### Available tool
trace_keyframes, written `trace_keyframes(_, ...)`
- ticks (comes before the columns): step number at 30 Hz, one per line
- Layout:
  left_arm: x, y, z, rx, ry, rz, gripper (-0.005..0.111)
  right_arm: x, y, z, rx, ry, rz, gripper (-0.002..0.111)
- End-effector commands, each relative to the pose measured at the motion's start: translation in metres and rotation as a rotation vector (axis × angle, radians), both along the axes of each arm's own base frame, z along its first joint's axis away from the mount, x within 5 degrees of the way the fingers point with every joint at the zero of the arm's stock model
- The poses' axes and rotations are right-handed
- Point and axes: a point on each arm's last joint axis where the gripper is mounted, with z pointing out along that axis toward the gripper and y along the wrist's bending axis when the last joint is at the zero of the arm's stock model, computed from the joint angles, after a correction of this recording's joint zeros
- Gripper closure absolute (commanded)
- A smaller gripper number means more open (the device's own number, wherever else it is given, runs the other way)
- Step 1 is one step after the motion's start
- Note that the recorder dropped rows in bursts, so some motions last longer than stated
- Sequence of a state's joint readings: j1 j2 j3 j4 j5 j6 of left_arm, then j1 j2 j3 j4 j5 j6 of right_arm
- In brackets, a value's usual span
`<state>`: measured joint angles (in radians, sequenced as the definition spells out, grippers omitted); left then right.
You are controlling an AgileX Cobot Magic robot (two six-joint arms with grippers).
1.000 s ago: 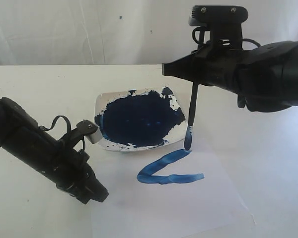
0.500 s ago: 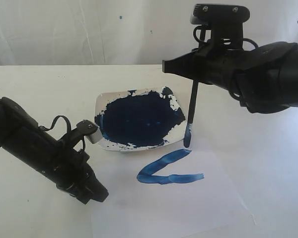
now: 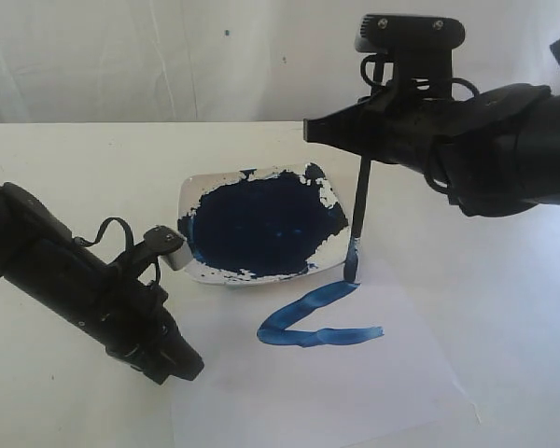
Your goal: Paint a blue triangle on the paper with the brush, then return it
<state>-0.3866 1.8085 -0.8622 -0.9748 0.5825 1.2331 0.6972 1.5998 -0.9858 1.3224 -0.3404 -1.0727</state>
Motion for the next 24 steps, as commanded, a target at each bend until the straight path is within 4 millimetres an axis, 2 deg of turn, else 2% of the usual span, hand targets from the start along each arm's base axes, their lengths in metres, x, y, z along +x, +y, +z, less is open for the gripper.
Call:
trace_keyframes(1, -0.002, 0.000, 0.001, -0.015, 0.015, 0.002, 0.107, 0.001, 0.001, -0.002, -0.007, 0.001, 0.005, 0.108)
trace_keyframes(19, -0.002, 0.000, 0.002, -0.016, 0.018, 0.000, 0.107, -0.003, 0.002, -0.007, 0.000, 0.075, 0.017, 0.108)
trace_keyframes(24, -0.002, 0.000, 0.002, -0.016, 0.018, 0.000, 0.107, -0.009, -0.004, -0.006, -0.008, 0.070, 0.013, 0.108)
